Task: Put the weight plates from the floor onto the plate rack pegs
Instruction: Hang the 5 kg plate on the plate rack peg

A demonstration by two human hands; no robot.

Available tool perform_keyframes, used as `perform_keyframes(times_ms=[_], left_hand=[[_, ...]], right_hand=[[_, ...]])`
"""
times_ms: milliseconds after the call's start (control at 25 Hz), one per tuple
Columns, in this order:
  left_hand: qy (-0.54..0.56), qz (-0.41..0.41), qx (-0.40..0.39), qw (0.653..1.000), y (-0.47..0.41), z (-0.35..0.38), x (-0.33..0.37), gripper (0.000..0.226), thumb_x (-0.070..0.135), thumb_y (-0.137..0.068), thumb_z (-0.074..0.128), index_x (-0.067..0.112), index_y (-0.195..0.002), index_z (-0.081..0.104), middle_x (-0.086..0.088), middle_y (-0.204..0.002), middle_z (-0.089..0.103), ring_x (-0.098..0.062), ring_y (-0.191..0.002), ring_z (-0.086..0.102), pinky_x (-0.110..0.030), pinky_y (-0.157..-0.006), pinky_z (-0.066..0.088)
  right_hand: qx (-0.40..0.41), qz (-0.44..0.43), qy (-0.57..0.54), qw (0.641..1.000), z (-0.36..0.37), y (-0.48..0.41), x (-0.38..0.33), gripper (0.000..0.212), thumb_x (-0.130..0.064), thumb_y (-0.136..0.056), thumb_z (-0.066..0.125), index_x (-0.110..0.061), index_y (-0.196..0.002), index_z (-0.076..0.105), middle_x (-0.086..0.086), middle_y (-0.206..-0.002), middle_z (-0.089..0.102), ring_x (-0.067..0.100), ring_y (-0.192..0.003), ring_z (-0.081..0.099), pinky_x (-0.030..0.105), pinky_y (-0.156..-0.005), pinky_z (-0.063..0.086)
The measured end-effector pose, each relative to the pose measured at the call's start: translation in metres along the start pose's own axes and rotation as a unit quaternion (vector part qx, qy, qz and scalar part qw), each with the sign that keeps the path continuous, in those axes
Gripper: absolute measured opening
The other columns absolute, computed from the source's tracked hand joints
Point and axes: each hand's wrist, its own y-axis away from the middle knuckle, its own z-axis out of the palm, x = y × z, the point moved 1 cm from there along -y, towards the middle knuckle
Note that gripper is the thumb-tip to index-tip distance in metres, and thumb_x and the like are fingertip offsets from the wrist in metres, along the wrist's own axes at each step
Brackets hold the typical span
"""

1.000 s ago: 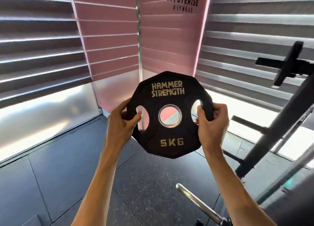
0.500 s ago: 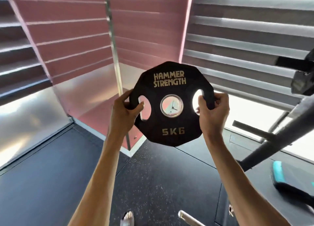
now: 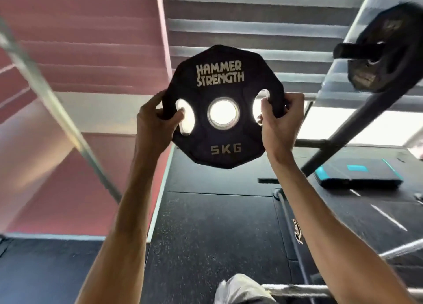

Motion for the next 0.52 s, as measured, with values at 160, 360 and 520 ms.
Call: perform_keyframes(times_ms=[160, 360, 520], left_hand=[[0.037, 0.040, -0.054, 0.997, -0.078, 0.057, -0.018, 0.043, 0.021, -0.083, 0.075, 0.023, -0.125, 0.065, 0.004, -0.077, 0.071, -0.011, -0.069, 0.068, -0.023, -0.068, 0.055], [0.083, 0.106, -0.123, 0.983, -0.167, 0.155, -0.027, 0.039, 0.022, -0.083, 0.074, 0.019, -0.121, 0.066, 0.002, -0.078, 0.070, -0.007, -0.063, 0.062, -0.022, -0.064, 0.052], [0.123, 0.117, -0.191, 0.967, -0.234, 0.235, -0.021, 0.036, 0.019, -0.084, 0.074, 0.018, -0.119, 0.066, -0.016, -0.078, 0.069, -0.009, -0.059, 0.053, -0.019, -0.059, 0.045]], right_hand=[[0.072, -0.020, 0.031, 0.997, 0.018, -0.044, 0.030, 0.028, -0.013, -0.086, 0.070, -0.002, -0.103, 0.051, -0.012, -0.078, 0.056, 0.027, -0.075, 0.064, 0.046, -0.066, 0.059], [0.170, -0.035, 0.073, 0.982, 0.023, -0.117, 0.084, 0.029, -0.013, -0.085, 0.070, -0.001, -0.104, 0.051, -0.012, -0.081, 0.057, 0.015, -0.077, 0.063, 0.036, -0.070, 0.059], [0.240, -0.039, 0.107, 0.964, 0.020, -0.179, 0.114, 0.026, -0.016, -0.084, 0.070, -0.013, -0.098, 0.049, -0.006, -0.085, 0.058, 0.020, -0.079, 0.065, 0.041, -0.074, 0.057]])
